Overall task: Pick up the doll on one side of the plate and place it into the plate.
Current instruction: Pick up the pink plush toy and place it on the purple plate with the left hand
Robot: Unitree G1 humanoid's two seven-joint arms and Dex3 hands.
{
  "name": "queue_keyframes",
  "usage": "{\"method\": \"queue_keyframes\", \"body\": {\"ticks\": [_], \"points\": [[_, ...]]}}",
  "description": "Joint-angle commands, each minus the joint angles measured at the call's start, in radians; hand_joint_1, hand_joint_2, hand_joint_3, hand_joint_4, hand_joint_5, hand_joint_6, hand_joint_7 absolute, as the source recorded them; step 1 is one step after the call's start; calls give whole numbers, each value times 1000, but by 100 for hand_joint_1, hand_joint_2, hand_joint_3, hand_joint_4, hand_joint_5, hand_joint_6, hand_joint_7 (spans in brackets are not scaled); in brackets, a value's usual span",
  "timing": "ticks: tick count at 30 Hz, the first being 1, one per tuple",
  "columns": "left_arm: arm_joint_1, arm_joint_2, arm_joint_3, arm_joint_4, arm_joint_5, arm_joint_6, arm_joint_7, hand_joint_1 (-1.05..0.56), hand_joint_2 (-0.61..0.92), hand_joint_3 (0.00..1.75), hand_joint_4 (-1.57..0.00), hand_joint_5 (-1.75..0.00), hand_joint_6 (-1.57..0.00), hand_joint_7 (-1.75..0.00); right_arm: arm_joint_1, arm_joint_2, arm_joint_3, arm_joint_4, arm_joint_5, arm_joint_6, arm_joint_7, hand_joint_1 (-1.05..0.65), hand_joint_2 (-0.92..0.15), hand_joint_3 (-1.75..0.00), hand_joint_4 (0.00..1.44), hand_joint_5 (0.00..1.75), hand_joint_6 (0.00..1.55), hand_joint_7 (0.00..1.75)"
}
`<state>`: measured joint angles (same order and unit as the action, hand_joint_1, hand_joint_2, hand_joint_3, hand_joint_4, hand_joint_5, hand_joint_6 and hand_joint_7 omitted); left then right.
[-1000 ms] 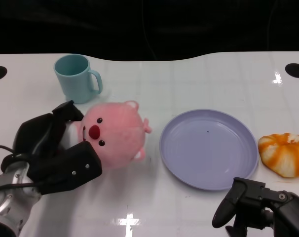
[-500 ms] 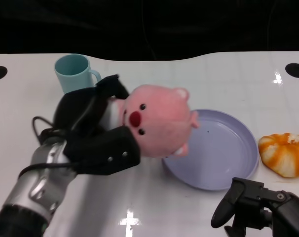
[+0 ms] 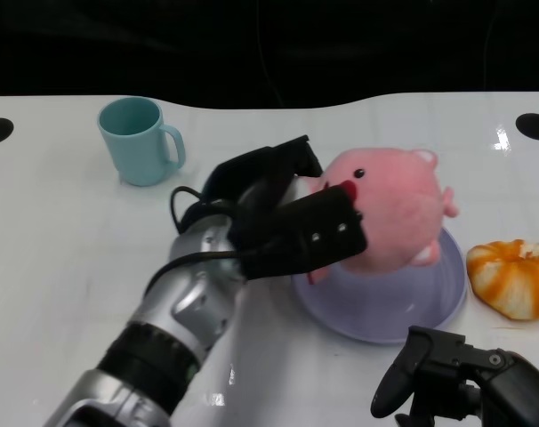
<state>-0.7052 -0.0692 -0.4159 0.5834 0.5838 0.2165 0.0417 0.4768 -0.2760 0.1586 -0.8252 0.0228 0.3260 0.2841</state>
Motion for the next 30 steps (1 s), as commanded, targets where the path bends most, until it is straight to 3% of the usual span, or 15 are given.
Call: {"method": "queue_keyframes", "body": {"ticks": [1,2,4,9,10,13,15,16,18,19,21,22,25,30], "points": [[-60,-40,-16,30,6,59,-9,-19,47,110,-93,-175,-68,-175,3,3,5,-21,5,19,-11,-12,-60,-105,64,165,57,135],[-70,-52,-21,46,5,71,-7,-20,51,105,-91,-175,-69,-161,2,3,7,-22,2,21,-13,-12,-60,-105,64,165,57,135],[-86,-70,-31,82,1,75,-4,-21,55,102,-89,-175,-71,-152,0,1,11,-24,-4,20,-16,-12,-60,-105,64,166,57,135],[-115,-98,-36,156,-14,83,-8,-20,60,79,-83,-175,-67,-153,0,-3,19,-26,-11,15,-19,-13,-60,-105,64,165,57,136],[-117,-103,-25,164,-31,79,-14,-21,64,66,-78,-174,-65,-137,1,-3,19,-27,-11,16,-20,-13,-59,-105,64,165,57,136],[-113,-104,-14,166,-64,59,-42,-25,77,39,-69,-169,-65,-68,4,-2,18,-33,-5,21,-20,-13,-59,-105,65,165,57,136],[-107,-97,-20,148,-70,56,-66,-26,82,30,-69,-167,-66,-49,4,-1,17,-35,-2,24,-21,-12,-59,-105,65,165,57,136],[-102,-91,-26,133,-70,59,-84,-41,88,26,-38,-127,-48,-33,4,0,15,-35,0,24,-21,-12,-59,-106,64,165,57,136],[-95,-80,-41,104,-65,63,-112,-54,91,26,-16,-87,-32,-18,3,-2,14,-31,-2,16,-20,-11,-59,-107,65,165,57,136],[-92,-74,-50,92,-59,64,-119,-61,92,29,-7,-68,-24,-12,2,-4,13,-30,-3,13,-19,-11,-58,-108,65,165,58,136],[-90,-58,-74,67,-43,67,-137,-66,92,31,-2,-52,-19,-8,2,-6,10,-30,-2,14,-17,-11,-57,-109,65,165,58,136],[-90,-49,-89,55,-32,68,-150,-74,92,38,-1,-32,-12,-4,2,-7,8,-30,0,15,-15,-12,-57,-109,66,165,58,136],[-97,-20,-133,17,1,86,-217,-87,92,48,0,-5,-2,0,3,-12,1,-31,1,10,-12,-12,-57,-109,66,165,58,137],[-83,32,-178,-79,44,94,-294,-103,92,57,0,0,0,0,5,-10,-12,-24,15,5,-6,-12,-58,-110,65,165,57,136]]}}
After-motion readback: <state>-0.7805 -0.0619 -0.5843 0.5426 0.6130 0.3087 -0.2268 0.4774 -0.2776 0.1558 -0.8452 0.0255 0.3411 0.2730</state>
